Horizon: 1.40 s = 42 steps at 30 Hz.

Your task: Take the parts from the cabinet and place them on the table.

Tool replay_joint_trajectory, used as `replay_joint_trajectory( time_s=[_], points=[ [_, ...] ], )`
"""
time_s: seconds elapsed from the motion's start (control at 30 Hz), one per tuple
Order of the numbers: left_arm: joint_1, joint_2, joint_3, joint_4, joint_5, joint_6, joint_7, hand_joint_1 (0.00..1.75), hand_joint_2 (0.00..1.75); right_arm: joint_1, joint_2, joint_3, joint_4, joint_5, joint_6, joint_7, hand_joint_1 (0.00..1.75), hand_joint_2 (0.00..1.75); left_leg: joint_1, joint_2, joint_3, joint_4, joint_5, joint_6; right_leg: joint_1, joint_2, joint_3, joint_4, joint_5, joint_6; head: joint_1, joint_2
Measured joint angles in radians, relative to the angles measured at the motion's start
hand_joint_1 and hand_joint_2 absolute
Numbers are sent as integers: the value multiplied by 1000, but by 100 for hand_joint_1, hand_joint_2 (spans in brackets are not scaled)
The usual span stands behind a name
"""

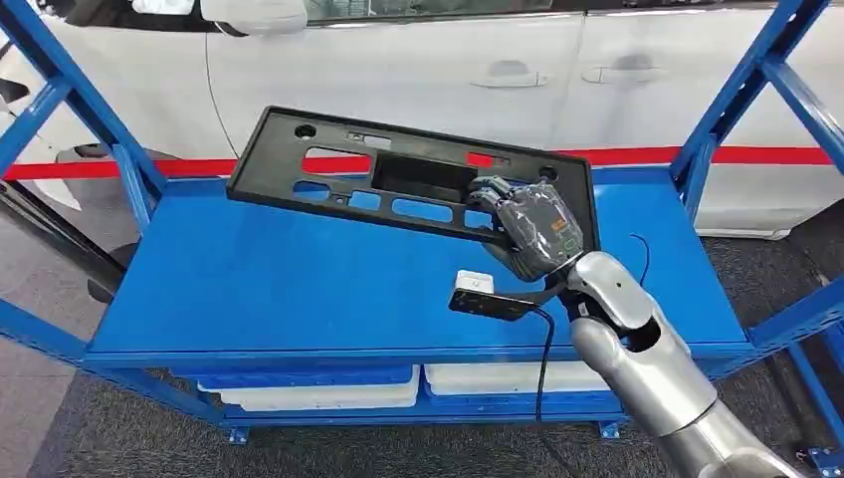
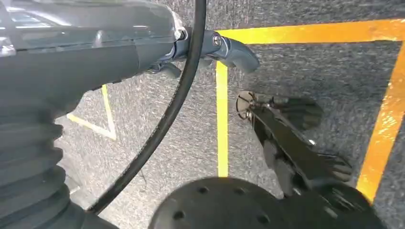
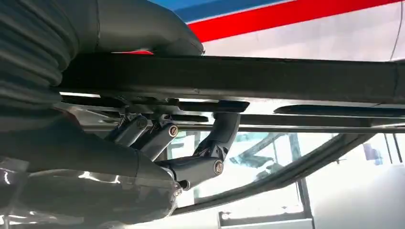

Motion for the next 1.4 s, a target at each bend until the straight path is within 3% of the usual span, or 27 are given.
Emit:
replay_joint_trajectory(
  time_s=[0.03, 0.07, 0.1, 0.2, 0.23, 0.33, 0.37, 0.4, 0.43, 0.5, 0.53, 0.57, 0.6, 0.7, 0.73, 0.8, 0.87, 0.9, 0.97, 1.03, 1.07, 1.1, 1.2, 1.23, 1.3, 1.33, 1.4],
  points=[
    [-1, 0, 1, 0, -4, 0, 0, 0, 175, 0, -1, -1, 0, 0, 0, 0, 175, 175, -4, 0, 53, -84, 15, 12, 1, 0, -4, 0, 7, 2, 0, 0],
    [-3, 0, 1, -4, -6, 0, 1, 0, 175, 0, -4, -3, -2, 0, -2, 0, 175, 175, -9, 1, 77, -128, -5, 13, 4, 0, -9, -2, 15, 9, 0, 0],
    [-3, -1, 2, -5, -7, 0, 1, 0, 175, 0, -7, -3, -3, -3, -3, 0, 175, 175, -12, 0, 66, -120, 17, 7, -1, -2, -7, -7, 25, 15, 0, 0],
    [0, -2, 5, -6, -13, 0, 2, 0, 175, 13, -7, -16, -13, -27, -13, -2, 175, 175, -19, 0, 48, -141, 44, 18, 1, -1, -8, -31, 61, 38, 0, 0],
    [-1, -6, 8, -6, -13, 1, 3, 0, 175, 20, -7, -27, -14, -34, -19, -5, 175, 175, -7, 13, 45, -154, 67, 21, -4, 2, -17, -23, 41, 41, 0, 0],
    [-1, -7, 16, -7, -15, 1, 3, 0, 175, 27, 0, -42, -21, -44, -24, -8, 175, 175, -7, 20, 3, -159, 105, 37, -4, -3, -61, 133, -137, 53, 1, 0],
    [0, -8, 17, -7, -15, 1, 3, 0, 175, 37, 3, -49, -23, -48, -25, -9, 175, 175, -8, 21, -13, -157, 116, 37, -5, -3, -73, 210, -171, 57, 1, 0],
    [0, -8, 17, -7, -15, 1, 3, 0, 175, 45, 5, -55, -23, -51, -26, -10, 175, 175, -8, 22, -28, -154, 124, 36, -7, -3, -75, 253, -171, 60, 1, 0],
    [-1, -9, 18, -7, -15, 1, 3, 0, 175, 53, 6, -61, -24, -52, -26, -10, 175, 175, -7, 23, -48, -147, 134, 33, -11, -4, -57, 262, -143, 64, 1, 0],
    [-1, -11, 18, -7, -15, 0, 3, 0, 175, 55, 6, -68, -26, -52, -26, -10, 175, 175, -5, 24, -80, -131, 145, 26, -17, -6, 23, 174, -83, 68, 1, 0],
    [-1, -13, 18, -7, -15, 1, 3, 0, 175, 55, 6, -72, -30, -52, -27, -10, 175, 175, -3, 24, -97, -118, 150, 20, -20, -6, 97, 78, -77, 70, 1, 0],
    [0, -13, 19, -10, -16, 1, 3, 0, 175, 55, 6, -78, -36, -53, -27, -10, 175, 175, -8, 24, -111, -105, 152, 14, -18, -2, 148, -3, -119, 69, 1, 0],
    [-1, -14, 20, -11, -16, 1, 3, 0, 175, 60, 6, -83, -43, -54, -30, -12, 175, 175, -8, 23, -115, -100, 157, 9, -11, 3, 151, -14, -121, 50, -1, 0],
    [1, -15, 26, -14, -16, 0, 3, 0, 175, 68, 6, -96, -47, -63, -33, -14, 175, 175, -6, 20, -120, -104, 180, -11, -10, 1, 139, -18, -106, 27, 0, 0],
    [4, -15, 27, -15, -19, 0, 3, 0, 175, 69, 6, -98, -48, -66, -33, -16, 175, 175, -1, 15, -128, -94, 168, -15, -16, -2, 131, -25, -92, 14, 0, 0],
    [7, -17, 31, -16, -23, 0, 4, 0, 175, 71, 1, -101, -52, -68, -32, -18, 175, 175, 1, 5, -157, -8, 54, -22, -14, -3, 108, -25, -70, 2, 0, 0],
    [6, -18, 34, -16, -24, 0, 4, 0, 175, 72, -4, -105, -52, -69, -31, -18, 175, 175, 3, 1, -185, 135, -41, -28, -12, -3, 79, -24, -48, -1, 0, 0],
    [6, -18, 37, -19, -25, 0, 4, 0, 175, 73, -5, -105, -52, -69, -31, -18, 175, 175, 3, 1, -186, 185, -52, -30, -10, -3, 64, -23, -36, -1, 0, 0],
    [6, -18, 41, -24, -25, -1, 4, 0, 175, 77, -5, -106, -53, -70, -29, -18, 175, 175, 2, 1, -137, 166, 5, -26, -8, -2, 35, -22, -15, 1, 0, 0],
    [6, -18, 42, -30, -26, -2, 4, 0, 175, 77, -5, -109, -53, -72, -25, -19, 175, 175, 0, 1, -27, 26, 60, -12, -6, 0, 11, -21, 7, 6, 0, 0],
    [5, -18, 42, -35, -26, -3, 4, 0, 175, 77, -5, -111, -57, -72, -25, -19, 175, 175, -3, 1, 43, -69, 38, 1, -5, 0, 3, -21, 17, 10, 0, 0],
    [4, -18, 42, -40, -26, -4, 4, 0, 175, 76, -7, -115, -59, -73, -25, -19, 175, 175, -9, 0, 82, -146, 15, 2, -2, -2, -3, -20, 26, 16, 0, 0],
    [7, -19, 43, -43, -27, -9, 4, 0, 175, 77, -7, -119, -61, -77, -23, -21, 175, 175, -16, 0, 60, -144, 35, 7, -7, -4, -3, -39, 62, 34, 0, 0],
    [10, -21, 44, -44, -28, -12, 6, 0, 175, 79, -7, -122, -61, -79, -21, -20, 175, 175, -3, 3, 55, -162, 54, 15, -2, 0, -8, -42, 65, 40, 0, 0],
    [11, -24, 44, -53, -31, -17, 10, 0, 175, 81, 0, -129, -61, -85, -18, -21, 175, 175, -4, 14, 31, -161, 83, 33, -7, -3, -38, 32, -52, 48, 0, 0],
    [14, -26, 45, -58, -32, -18, 12, 0, 175, 82, 5, -131, -61, -86, -17, -21, 175, 175, -4, 15, 16, -160, 93, 34, -7, -4, -56, 103, -114, 51, 0, 0],
    [19, -31, 47, -70, -36, -26, 24, 0, 175, 88, 12, -137, -61, -88, -17, -21, 175, 175, -6, 18, -16, -155, 113, 34, -8, -4, -81, 243, -177, 57, 0, 0]
  ],
)
